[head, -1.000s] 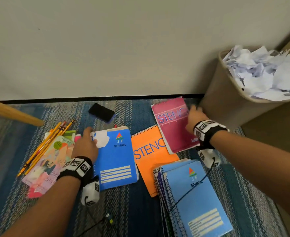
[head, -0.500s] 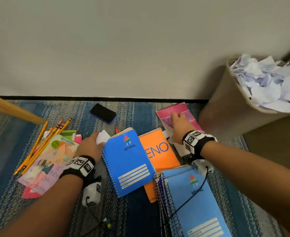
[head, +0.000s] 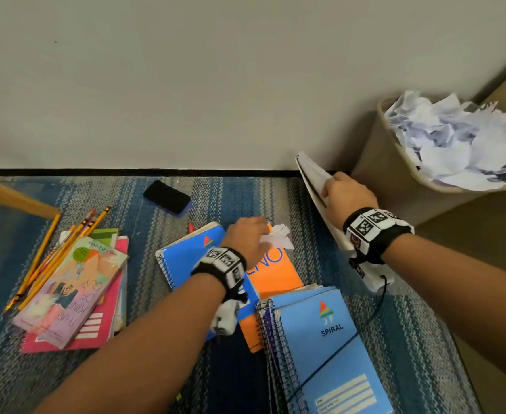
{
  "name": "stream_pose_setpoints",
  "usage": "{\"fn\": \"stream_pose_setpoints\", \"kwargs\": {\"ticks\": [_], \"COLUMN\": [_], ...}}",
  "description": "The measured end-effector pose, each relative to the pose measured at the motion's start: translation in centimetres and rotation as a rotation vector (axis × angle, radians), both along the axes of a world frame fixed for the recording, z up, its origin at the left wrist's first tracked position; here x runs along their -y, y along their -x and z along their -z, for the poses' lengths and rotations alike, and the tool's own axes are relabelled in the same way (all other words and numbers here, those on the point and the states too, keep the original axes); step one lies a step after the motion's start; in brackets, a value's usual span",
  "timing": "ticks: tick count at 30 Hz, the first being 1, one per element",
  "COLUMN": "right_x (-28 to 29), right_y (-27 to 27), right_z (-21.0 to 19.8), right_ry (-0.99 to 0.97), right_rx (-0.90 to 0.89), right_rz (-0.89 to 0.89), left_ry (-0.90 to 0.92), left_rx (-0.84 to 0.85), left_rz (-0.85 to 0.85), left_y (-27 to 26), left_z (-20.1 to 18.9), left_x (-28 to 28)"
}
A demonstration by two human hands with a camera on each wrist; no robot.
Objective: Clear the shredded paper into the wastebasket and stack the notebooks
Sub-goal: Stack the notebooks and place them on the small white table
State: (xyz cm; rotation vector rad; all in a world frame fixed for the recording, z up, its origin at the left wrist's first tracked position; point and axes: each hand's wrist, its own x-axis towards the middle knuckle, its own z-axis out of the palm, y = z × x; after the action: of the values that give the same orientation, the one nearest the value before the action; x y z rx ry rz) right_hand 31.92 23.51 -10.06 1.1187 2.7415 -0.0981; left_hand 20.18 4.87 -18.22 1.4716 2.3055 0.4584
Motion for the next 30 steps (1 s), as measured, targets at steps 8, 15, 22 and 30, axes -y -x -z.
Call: {"fn": "stream_pose_setpoints", "kwargs": {"ticks": [8, 15, 22, 30], "right_x": [0.3, 1.1, 2.4, 3.8], "right_y": [-1.8, -3.6, -5.4, -6.9], "right_z": [-0.2, 1.0, 2.9, 4.3], "right_ry": [0.114, 0.247, 0.347, 0.459], "right_rx": [-0.059, -0.08, -0.019, 0.009], "right_rz": [0.01, -0.058, -0.234, -0.321], "left_ry": [0.347, 0.328, 0.006, -0.435], "left_rx": [-0.246, -0.146, 0.166, 0.119], "left_rz": [0.259, 0.144, -0.487, -0.473], "left_y": [-4.4, -5.5, 0.6, 1.1], "left_z": [0.9, 0.1, -3.4, -14.4], "left_x": [-7.1, -6.8, -1.8, -6.5]}}
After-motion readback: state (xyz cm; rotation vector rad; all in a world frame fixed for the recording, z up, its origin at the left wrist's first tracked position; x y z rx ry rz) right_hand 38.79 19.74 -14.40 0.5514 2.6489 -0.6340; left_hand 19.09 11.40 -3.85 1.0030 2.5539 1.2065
